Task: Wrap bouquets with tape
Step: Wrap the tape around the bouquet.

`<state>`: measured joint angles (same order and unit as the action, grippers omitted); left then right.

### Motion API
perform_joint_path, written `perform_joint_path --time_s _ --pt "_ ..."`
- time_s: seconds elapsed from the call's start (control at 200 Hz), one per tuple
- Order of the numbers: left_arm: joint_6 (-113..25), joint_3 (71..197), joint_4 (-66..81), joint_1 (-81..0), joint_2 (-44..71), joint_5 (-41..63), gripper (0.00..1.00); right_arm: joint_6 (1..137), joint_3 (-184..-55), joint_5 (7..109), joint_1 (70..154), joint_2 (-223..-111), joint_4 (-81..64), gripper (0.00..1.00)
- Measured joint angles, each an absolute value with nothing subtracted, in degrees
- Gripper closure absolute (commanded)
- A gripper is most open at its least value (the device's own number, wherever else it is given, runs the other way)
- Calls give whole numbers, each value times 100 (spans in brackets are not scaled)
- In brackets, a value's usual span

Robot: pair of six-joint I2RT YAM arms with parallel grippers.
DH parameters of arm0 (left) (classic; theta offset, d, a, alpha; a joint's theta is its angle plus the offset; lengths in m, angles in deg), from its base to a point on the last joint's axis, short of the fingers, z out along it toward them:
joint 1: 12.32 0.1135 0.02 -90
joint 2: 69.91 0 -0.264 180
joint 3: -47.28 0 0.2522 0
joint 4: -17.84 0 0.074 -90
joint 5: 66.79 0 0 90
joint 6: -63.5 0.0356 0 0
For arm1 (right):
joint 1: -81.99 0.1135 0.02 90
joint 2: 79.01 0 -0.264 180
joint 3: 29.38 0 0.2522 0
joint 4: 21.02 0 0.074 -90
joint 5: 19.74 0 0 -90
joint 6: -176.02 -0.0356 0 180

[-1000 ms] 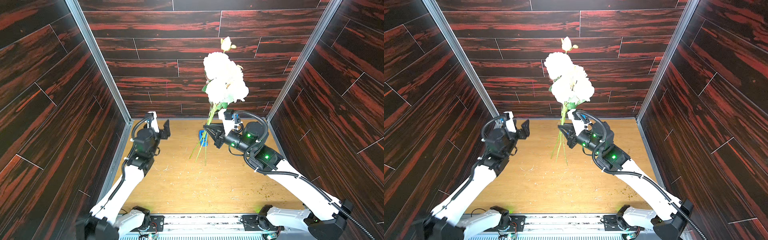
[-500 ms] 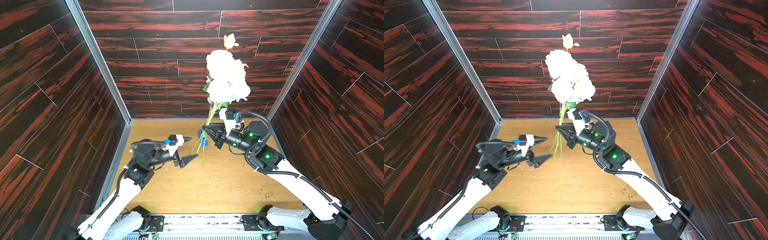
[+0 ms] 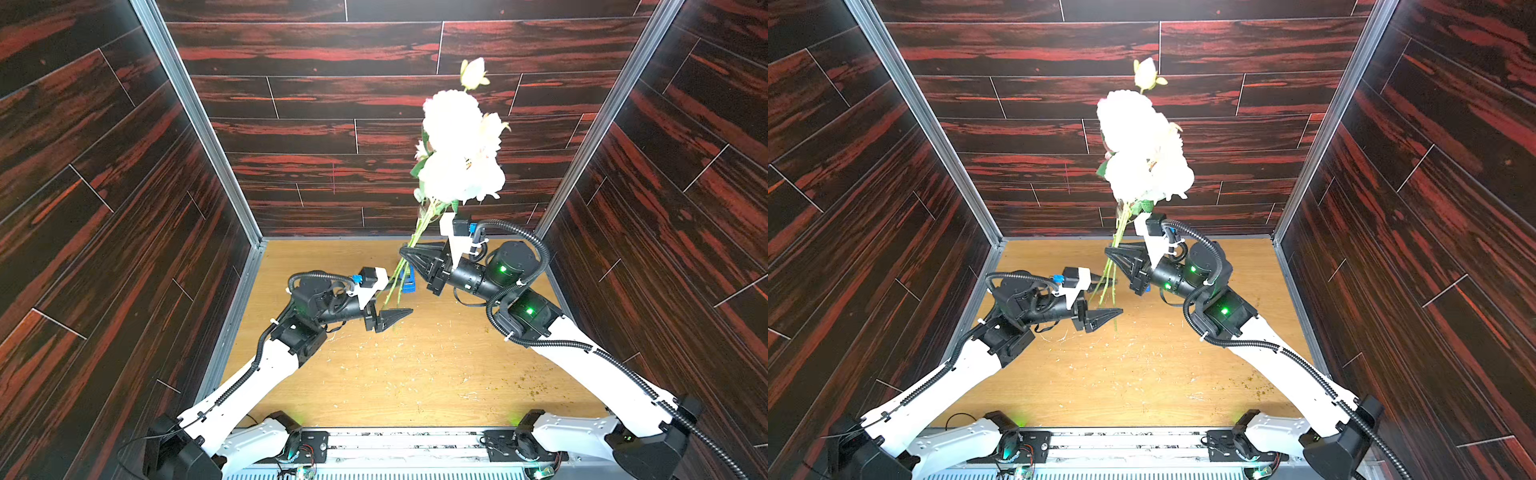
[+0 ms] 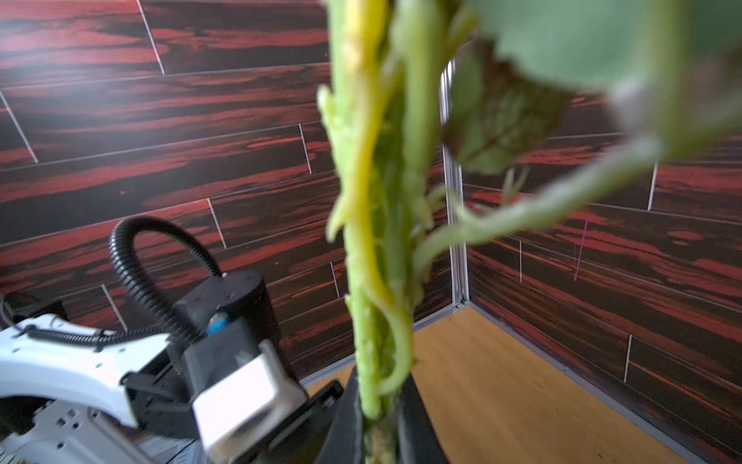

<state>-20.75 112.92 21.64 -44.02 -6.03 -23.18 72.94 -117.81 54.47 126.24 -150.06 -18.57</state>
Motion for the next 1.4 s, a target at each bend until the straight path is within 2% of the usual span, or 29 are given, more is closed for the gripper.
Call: perform_joint_path --time_s 0.185,0.281,0.326,0.436,0.516,0.792,1.002,1.137,1.403 --pt "-1994 11364 2066 -4418 -415 -1722 69 7195 -11779 5554 12635 -15006 -2087 100" --pt "-1996 11425 1987 -4424 -363 -1485 87 7165 -11779 5678 12635 -15006 -2141 100" --pt "-2075 11462 1944 -4426 -359 -1431 100 7169 -11779 5737 12635 -15006 -2139 92" --pt "-2092 11508 1819 -4413 -365 -1317 100 7283 -11781 5925 12657 -14991 -2052 69" --pt "-2144 11508 1666 -4422 -415 -1306 100 7506 -11779 6142 12666 -14953 -1840 58" --pt "-2523 11506 1439 -4429 -896 -1322 100 8039 -11012 6041 12659 -13920 -1153 33" --pt "-2866 11506 1613 -4446 -1189 -1435 100 8096 -10382 5646 12661 -13314 -1164 32" --pt "-2944 11506 1624 -4448 -1189 -1450 100 8024 -10347 5239 12696 -13515 -1466 49" --pt "-2968 11506 1622 -4448 -1189 -1450 100 7912 -10627 4765 12878 -14215 -1969 56"
